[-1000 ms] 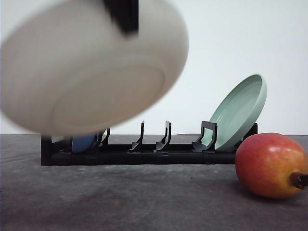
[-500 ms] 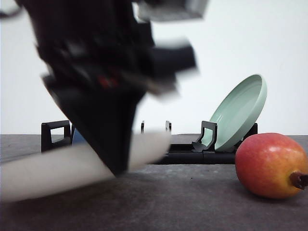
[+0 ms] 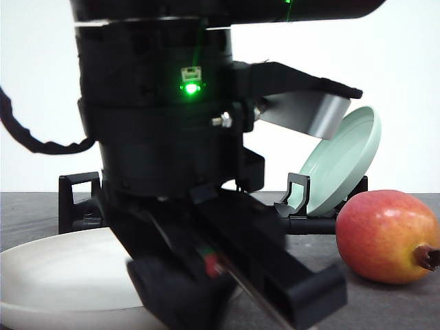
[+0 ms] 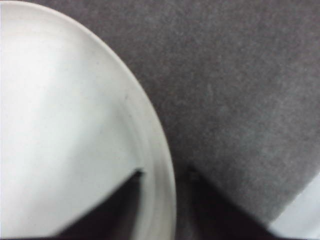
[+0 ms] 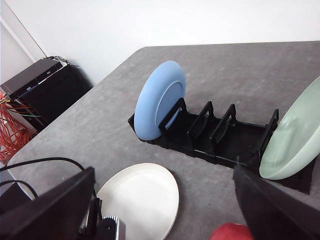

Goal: Place pomegranate in white plate

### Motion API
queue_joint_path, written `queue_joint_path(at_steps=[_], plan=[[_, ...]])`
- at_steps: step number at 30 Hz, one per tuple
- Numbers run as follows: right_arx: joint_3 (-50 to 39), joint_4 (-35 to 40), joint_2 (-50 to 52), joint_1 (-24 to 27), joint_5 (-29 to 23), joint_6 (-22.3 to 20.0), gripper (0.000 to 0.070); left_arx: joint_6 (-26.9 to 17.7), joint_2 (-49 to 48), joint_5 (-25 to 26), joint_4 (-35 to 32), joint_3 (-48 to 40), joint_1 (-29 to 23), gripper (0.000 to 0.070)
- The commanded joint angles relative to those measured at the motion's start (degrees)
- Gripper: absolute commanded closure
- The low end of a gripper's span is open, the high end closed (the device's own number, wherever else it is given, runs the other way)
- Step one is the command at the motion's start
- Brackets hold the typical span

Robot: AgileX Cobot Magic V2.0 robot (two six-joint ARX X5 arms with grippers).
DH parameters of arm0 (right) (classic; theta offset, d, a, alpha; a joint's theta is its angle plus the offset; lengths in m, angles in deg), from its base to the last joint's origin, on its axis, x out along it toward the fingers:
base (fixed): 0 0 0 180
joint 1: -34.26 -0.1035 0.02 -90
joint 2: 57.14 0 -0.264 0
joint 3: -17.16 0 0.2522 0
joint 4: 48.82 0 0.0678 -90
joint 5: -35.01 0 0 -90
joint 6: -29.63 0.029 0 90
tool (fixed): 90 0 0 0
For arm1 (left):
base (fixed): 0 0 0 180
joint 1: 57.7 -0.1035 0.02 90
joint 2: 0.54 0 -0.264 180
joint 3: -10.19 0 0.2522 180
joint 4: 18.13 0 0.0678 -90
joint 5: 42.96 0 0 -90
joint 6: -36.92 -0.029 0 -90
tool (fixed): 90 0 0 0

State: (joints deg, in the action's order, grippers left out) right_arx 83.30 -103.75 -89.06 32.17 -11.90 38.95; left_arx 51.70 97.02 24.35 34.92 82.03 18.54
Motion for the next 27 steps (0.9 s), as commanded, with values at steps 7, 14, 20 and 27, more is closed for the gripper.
queue_joint_path(at_steps=[7,14,20,27], plan=[[0.8,-0.2,-0.3,-0.6,0.0,0.5,0.0137,4.6,-4.0,-0.1,0.6,0.7,0.7,0.0123],[0.8,-5.8,-4.6,-5.7,-4.2,0.5,0.0137,7.5,-16.9,-0.1,4.0,0.7,0.7,0.0126],[0.8,-11.9,-13.4,-10.4,-9.7,-1.0,0.0136,11.2,-31.7,-0.2,4.1,0.7,0.8,0.0129],[0.8,-11.9,-26.5,-15.3,-17.2,-2.7,0.0040,10.9,-45.9,-0.3,4.8,0.5,0.9,0.0146]])
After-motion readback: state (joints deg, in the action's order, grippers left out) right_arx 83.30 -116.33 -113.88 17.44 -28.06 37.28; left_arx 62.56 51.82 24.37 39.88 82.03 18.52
